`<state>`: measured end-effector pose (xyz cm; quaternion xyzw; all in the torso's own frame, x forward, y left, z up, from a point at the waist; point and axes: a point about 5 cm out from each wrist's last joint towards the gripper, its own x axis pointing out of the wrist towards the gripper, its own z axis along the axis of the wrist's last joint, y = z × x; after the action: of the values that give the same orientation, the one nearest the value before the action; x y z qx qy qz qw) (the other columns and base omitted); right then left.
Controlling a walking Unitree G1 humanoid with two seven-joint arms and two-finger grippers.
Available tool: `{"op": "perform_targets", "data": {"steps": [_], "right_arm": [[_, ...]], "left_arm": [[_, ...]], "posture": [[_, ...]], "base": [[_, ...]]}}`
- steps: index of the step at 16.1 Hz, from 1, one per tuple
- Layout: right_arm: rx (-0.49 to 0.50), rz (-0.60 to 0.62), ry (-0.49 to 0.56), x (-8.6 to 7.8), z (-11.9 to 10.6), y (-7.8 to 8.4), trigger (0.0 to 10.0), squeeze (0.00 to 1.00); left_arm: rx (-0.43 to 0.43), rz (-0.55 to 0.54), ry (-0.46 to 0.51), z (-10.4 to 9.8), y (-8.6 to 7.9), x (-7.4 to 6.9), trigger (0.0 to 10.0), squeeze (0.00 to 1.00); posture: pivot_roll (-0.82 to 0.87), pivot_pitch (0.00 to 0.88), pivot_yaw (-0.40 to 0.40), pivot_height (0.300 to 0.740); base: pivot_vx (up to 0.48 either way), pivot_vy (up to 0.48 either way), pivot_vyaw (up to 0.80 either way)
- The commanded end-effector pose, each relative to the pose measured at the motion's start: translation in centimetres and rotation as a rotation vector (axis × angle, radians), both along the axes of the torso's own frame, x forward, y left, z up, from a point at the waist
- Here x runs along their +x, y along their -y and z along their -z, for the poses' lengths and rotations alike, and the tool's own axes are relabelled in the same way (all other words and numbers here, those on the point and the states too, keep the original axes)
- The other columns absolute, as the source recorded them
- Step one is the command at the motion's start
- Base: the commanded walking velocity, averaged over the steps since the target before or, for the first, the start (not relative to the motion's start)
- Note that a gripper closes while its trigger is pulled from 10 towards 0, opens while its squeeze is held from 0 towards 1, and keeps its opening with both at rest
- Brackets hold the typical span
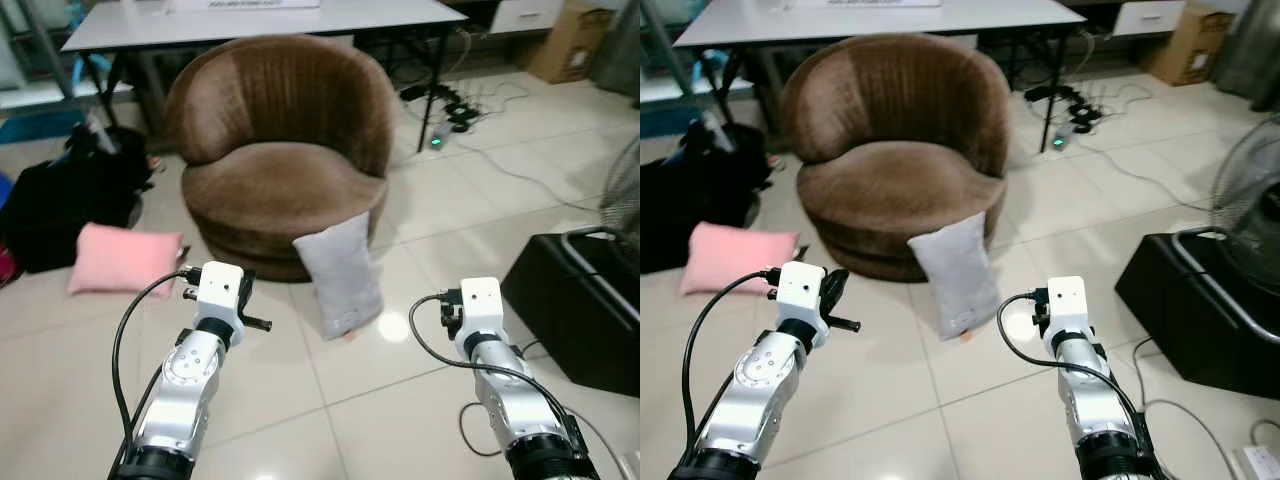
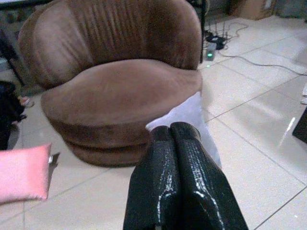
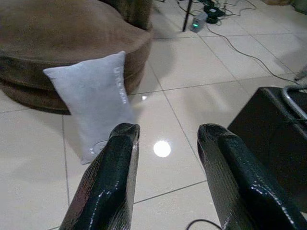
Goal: Move the pillow to the sofa from floor
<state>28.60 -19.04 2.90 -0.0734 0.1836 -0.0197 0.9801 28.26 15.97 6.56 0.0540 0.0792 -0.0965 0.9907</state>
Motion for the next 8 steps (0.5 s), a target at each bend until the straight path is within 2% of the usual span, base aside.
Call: {"op": "perform_targets", "data": {"steps": [1,4,6,8], "right_arm": [[0.015,0.011,0.009,0.11,-0.19,0.22,10.0,0.0],[0.019,0.019,0.004,0.1,-0.12,0.29,10.0,0.0],[0.018,0.023,0.002,0.12,-0.11,0.35,10.0,0.0],[0.015,0.028,0.002,0.1,-0.08,0.44,10.0,0.0]], "left_arm": [[-0.006,0.018,0.014,-0.31,0.16,0.09,10.0,0.0],[-0.008,0.02,0.014,-0.35,0.13,0.14,10.0,0.0],[-0.009,0.019,0.015,-0.38,0.13,0.17,10.0,0.0],[-0.01,0.019,0.016,-0.39,0.11,0.16,10.0,0.0]], "posture": [[0.02,0.0,0.029,0.74],[0.02,0.0,0.032,0.74],[0.02,0.0,0.033,0.74],[0.02,0.0,0.033,0.74]], "base": [[0.334,0.0,0.0],[0.358,0.0,0.0],[0.36,0.0,-0.42],[0.358,0.0,0.0]]}}
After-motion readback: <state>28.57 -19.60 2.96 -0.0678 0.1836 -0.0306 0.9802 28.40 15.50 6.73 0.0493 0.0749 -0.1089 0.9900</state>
